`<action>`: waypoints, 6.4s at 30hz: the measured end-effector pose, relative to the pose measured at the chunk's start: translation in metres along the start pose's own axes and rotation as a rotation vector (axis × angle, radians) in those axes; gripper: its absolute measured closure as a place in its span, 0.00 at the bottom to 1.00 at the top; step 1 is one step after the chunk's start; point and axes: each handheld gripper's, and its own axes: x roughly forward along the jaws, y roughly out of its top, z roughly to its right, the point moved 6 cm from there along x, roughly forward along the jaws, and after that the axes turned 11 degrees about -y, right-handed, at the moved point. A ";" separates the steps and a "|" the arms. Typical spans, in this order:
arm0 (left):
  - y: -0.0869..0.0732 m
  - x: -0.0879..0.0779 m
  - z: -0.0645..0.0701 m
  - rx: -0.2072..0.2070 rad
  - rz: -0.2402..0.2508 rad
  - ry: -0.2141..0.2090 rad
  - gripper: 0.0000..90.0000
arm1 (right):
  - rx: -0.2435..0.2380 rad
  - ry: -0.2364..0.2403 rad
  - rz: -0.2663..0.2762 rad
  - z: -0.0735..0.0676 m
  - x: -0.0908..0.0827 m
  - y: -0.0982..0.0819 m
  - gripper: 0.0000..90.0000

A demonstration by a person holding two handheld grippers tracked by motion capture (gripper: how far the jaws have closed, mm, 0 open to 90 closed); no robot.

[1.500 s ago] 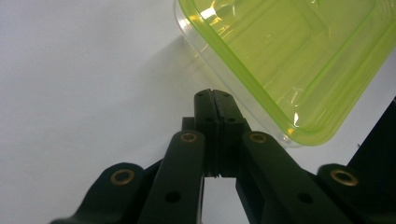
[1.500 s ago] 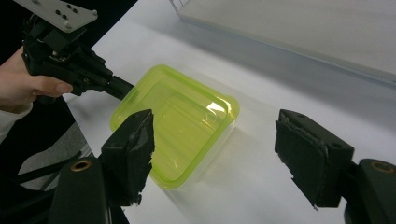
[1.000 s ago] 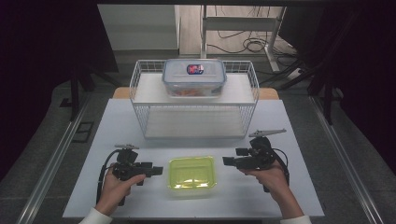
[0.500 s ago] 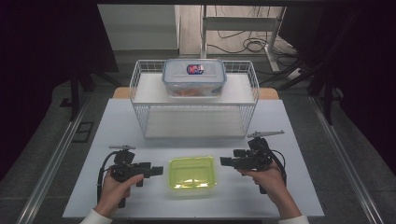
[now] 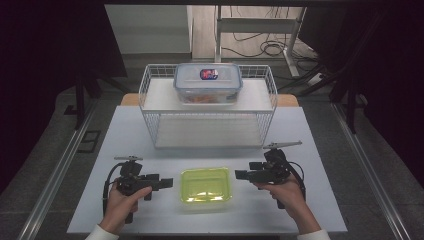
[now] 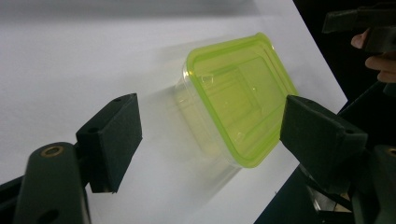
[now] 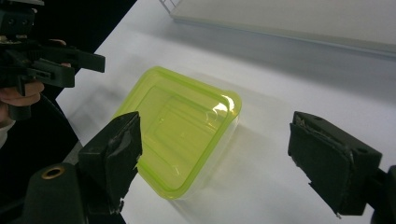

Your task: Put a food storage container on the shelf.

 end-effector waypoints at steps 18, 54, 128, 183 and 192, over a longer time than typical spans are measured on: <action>-0.005 0.017 -0.013 -0.081 -0.020 -0.060 0.28 | 0.065 0.030 -0.072 -0.002 0.030 -0.024 0.30; -0.015 0.043 -0.012 -0.148 -0.056 -0.199 0.90 | 0.185 0.152 -0.119 -0.008 0.054 -0.039 0.88; 0.121 -0.031 0.085 0.184 0.083 -0.212 0.90 | -0.120 0.106 0.260 -0.050 -0.053 0.109 0.89; 0.302 -0.035 0.060 0.131 0.109 -0.260 0.90 | 0.008 0.135 0.286 0.001 -0.041 0.273 0.88; 0.317 -0.028 0.043 -0.036 0.150 -0.334 0.88 | 0.152 0.164 0.245 0.014 -0.026 0.283 0.84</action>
